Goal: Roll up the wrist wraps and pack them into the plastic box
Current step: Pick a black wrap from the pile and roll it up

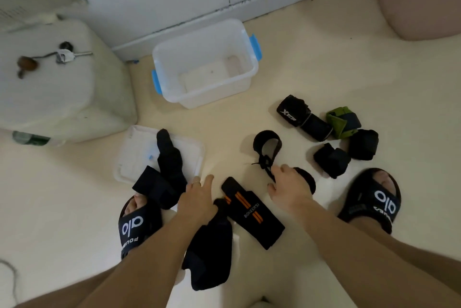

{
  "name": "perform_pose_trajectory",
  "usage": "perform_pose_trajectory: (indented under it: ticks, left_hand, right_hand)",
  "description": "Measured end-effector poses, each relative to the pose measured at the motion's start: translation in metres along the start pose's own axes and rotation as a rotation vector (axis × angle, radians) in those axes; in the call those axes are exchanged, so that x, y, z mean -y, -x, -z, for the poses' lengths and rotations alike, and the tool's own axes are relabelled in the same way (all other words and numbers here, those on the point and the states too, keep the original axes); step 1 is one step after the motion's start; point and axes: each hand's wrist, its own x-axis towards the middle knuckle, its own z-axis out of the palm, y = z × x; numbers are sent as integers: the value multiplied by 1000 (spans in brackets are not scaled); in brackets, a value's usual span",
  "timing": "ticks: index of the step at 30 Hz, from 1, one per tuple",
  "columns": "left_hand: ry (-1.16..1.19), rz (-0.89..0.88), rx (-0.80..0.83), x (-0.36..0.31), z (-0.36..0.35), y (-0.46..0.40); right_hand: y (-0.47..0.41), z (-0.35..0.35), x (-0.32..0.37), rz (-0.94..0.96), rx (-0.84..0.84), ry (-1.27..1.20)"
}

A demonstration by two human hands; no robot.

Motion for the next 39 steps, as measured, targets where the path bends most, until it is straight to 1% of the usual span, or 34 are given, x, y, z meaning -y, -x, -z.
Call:
perform_pose_trajectory:
  ticks: [4,9,13,15,17,19,21,23,27,31,33,35,39]
  left_hand:
    - [-85,67,22,21,2,6]
    - [-206,119,34,41,4,1]
    - [-285,64,137,60,8,-4]
    - [-367,36,154,65,8,-5]
    - [-438,28,159,67,7,-5]
    - [-466,23,129,66,6,-3]
    - [-465,-4,62,65,6,-2]
    - [-438,-25,-8,64,10,2]
    - [-248,-49,-185,61,34,12]
    - [37,57,-325,47,68,29]
    - [87,97,-336,41,83,39]
    - [145,94,-320,35,98,49]
    - [279,-15,-292,24,127,72]
  right_hand:
    - [1,-2,11,-50,-26,42]
    - [-2,-7,23,-129,-24,182]
    - [5,-14,33,-200,22,300]
    - [8,-17,37,-233,75,297]
    - [10,-21,39,-230,113,228]
    - [9,-20,40,-222,118,155]
    - [8,-15,40,-217,98,106]
    - [7,-6,39,-206,42,50]
    - [9,18,41,-169,-74,-93]
    - [20,46,49,-180,-131,-321]
    - [28,60,51,-215,-145,-501]
    - [39,73,54,-239,-142,-684]
    - [58,98,58,-287,-93,-998]
